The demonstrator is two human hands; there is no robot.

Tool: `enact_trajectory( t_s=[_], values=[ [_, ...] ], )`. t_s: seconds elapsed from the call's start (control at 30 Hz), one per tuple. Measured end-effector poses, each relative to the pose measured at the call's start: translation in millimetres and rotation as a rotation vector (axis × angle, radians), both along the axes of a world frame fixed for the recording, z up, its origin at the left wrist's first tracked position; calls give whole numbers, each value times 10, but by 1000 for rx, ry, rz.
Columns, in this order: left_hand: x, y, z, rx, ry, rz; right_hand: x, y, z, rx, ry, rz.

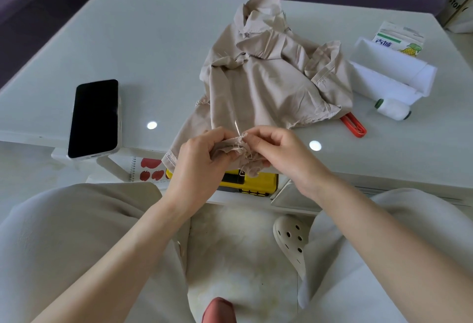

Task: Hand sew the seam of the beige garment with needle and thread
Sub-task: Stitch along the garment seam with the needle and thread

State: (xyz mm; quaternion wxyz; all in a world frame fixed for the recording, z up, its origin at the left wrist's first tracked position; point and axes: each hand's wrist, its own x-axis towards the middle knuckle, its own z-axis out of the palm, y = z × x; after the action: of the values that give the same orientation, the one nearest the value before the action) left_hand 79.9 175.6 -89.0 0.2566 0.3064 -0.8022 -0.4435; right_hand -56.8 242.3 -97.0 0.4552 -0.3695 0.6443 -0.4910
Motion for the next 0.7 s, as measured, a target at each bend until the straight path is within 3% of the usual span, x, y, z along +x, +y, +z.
enact_trajectory(
  t_s=[0.43, 0.7],
  values=[
    [64, -62, 25, -61, -51, -57, -92, 2, -9, 84, -423, 133],
    [77, -79, 6, -59, -47, -101, -109, 10, -70, 0, -422, -72]
  ],
)
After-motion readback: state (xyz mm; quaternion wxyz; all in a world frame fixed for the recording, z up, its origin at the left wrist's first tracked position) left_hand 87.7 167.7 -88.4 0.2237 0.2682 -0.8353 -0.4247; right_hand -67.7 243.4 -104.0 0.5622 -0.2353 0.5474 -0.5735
